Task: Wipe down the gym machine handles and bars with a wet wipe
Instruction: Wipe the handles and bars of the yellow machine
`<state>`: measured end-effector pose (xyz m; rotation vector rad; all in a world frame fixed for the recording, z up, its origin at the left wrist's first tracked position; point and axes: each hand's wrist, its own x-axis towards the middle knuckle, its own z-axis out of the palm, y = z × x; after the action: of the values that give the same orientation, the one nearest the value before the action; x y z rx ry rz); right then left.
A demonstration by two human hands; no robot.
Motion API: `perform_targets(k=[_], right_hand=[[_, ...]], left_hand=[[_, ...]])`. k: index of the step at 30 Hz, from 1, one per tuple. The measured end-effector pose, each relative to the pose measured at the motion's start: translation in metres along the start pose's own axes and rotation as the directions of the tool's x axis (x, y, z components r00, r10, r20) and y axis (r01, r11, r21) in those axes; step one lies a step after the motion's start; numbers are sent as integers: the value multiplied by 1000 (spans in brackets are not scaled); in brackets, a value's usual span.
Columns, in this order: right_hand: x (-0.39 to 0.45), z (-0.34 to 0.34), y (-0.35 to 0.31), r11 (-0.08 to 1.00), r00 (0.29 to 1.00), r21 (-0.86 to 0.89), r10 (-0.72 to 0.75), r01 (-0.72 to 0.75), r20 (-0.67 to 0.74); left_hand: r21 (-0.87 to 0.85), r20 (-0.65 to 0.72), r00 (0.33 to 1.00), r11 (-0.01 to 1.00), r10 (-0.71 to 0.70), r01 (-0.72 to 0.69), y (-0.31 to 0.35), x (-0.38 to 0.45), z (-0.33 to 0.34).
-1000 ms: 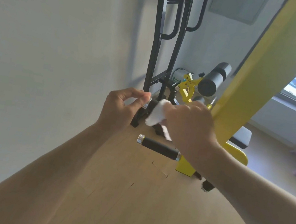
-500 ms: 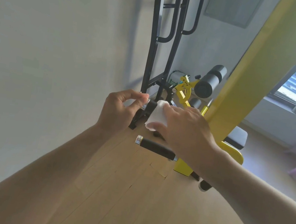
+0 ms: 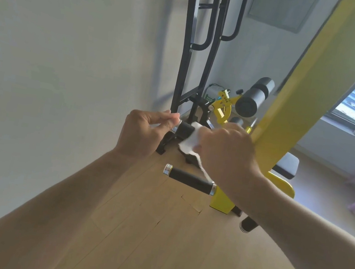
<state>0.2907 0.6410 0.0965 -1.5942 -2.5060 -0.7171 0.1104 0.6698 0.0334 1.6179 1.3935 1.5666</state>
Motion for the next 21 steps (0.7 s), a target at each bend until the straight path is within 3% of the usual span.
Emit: perform_targets(k=[4, 8, 12, 13, 15, 17, 19, 21], right_hand=[[21, 10, -20, 985, 999, 166, -48, 51, -23], [-9, -1, 0, 998, 1000, -57, -28, 28, 2], [-30, -6, 16, 959, 981, -251, -91, 133, 173], [-30, -1, 21, 958, 979, -220, -157, 183, 130], [-36, 3, 26, 969, 964, 22, -241, 244, -109], [-41, 7, 17, 909, 895, 297, -149, 291, -421], [-55, 21, -1, 839, 922, 490, -36, 237, -385], [-67, 42, -21, 779, 969, 621, 80, 85, -233]], left_hand=[[2, 22, 999, 1000, 30, -30, 2, -4, 0], [-9, -24, 1000, 1000, 18, -18, -4, -7, 1], [-52, -11, 1000, 998, -21, 21, -1, -12, 4], [-61, -12, 999, 998, -32, 32, -1, -14, 5], [-32, -23, 997, 997, -72, 71, -6, -24, 4], [39, -37, 990, 990, -137, 138, -16, -43, 1], [55, -52, 974, 973, -220, 223, -28, -67, -2], [34, 14, 941, 941, -338, 337, -35, -88, -4]])
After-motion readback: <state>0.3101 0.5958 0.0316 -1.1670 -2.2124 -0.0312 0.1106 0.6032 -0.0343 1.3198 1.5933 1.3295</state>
